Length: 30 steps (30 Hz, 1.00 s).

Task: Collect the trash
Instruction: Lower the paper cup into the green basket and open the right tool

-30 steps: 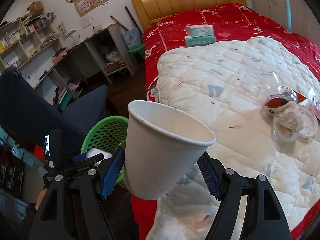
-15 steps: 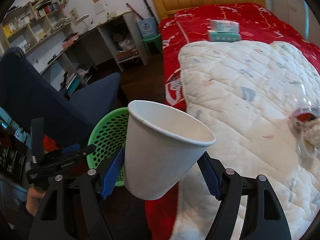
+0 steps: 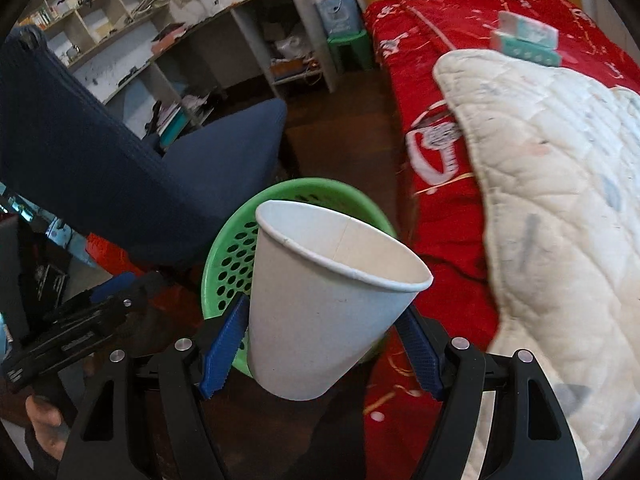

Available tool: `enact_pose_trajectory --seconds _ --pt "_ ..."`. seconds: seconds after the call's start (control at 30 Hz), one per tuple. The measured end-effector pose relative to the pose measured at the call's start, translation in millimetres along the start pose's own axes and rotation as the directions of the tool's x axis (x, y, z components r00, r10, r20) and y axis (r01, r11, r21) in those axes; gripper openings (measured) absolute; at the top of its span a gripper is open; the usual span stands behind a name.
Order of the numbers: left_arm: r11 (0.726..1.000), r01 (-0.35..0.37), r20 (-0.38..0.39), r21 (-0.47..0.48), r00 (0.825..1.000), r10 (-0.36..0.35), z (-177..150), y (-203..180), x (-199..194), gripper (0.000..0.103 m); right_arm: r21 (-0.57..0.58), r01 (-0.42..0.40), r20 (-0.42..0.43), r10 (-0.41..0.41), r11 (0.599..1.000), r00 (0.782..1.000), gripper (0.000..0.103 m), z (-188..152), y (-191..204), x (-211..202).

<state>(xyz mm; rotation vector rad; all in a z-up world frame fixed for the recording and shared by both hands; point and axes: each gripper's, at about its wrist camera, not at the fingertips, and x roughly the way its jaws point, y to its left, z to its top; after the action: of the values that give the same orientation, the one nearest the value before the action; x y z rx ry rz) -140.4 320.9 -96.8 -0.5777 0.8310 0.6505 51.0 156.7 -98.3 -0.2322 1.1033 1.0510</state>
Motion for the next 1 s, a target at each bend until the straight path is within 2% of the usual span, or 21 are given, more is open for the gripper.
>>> enact_pose_trajectory --seconds 0.17,0.27,0.47,0.6,0.77,1.0 --pt "1.000 -0.003 0.005 -0.024 1.000 0.003 0.3 8.6 -2.1 0.078 0.026 -0.050 -0.030 0.050 0.998 0.998 0.071 2.8 13.7 23.4" --pt "1.000 -0.001 0.003 -0.030 1.000 0.001 0.5 9.1 -1.9 0.078 0.039 -0.092 -0.020 0.092 0.995 0.996 0.082 3.7 20.0 30.0" --pt "1.000 0.010 0.008 -0.024 1.000 -0.010 1.3 1.7 -4.6 0.078 0.035 -0.094 -0.004 0.094 0.995 0.996 0.083 -1.6 21.4 21.7" --pt "1.000 0.026 0.014 0.010 1.000 -0.027 3.5 -15.8 -7.2 0.078 0.029 -0.062 0.019 0.061 0.998 0.998 0.083 -5.8 8.2 1.9" --pt "0.996 0.060 0.014 0.062 0.998 -0.061 3.3 -47.0 -9.6 0.078 0.044 0.014 0.069 -0.017 0.999 0.997 0.083 -19.4 -20.7 -35.0" --pt "0.981 0.123 -0.011 0.151 0.992 -0.123 0.2 -105.3 -7.1 0.078 0.118 0.126 0.125 -0.141 0.985 0.982 0.083 -43.4 -74.0 -89.2"
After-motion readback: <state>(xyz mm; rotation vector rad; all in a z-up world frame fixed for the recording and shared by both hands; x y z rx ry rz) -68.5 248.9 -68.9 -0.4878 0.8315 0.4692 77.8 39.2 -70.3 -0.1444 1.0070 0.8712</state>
